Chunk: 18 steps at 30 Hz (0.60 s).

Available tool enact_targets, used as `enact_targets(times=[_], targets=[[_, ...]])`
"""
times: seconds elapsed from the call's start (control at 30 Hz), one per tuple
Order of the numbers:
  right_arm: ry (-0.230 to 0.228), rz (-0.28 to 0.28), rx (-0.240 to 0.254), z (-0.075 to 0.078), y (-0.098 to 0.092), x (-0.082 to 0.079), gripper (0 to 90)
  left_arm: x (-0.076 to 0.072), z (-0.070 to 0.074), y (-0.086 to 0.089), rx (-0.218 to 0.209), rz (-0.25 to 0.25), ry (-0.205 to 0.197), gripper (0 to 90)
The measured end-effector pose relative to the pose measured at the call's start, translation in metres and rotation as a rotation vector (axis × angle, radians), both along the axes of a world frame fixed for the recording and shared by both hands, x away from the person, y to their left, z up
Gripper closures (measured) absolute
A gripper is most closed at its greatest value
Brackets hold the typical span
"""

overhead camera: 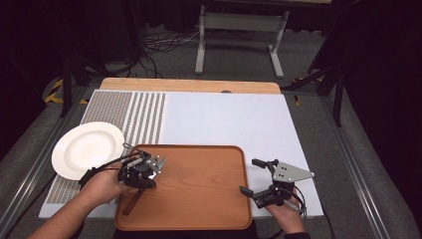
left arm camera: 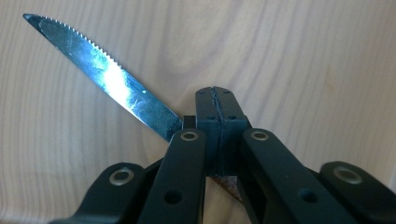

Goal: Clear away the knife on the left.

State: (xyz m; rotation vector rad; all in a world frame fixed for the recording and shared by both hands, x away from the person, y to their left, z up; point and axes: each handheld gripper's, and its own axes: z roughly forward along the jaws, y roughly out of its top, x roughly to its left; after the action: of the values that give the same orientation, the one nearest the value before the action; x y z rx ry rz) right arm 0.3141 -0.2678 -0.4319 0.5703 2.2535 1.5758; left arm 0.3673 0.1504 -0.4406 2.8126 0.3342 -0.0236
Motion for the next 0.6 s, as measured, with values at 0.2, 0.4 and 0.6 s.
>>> enact_targets(times=[0.2,0.4,0.6], targets=[[0.002,0.001,-0.002,0.000,0.000,0.000,3.2,0.004,-0.001,0.006,-0.009,0.025,-0.001,90.0],[0.003,0.003,-0.001,-0.001,0.000,0.001,3.2,0.009,-0.001,0.012,-0.019,0.050,-0.002,90.0],[0.004,0.002,-0.001,-0.001,0.000,0.001,3.2,0.013,-0.002,0.016,-0.029,0.080,-0.009,90.0]])
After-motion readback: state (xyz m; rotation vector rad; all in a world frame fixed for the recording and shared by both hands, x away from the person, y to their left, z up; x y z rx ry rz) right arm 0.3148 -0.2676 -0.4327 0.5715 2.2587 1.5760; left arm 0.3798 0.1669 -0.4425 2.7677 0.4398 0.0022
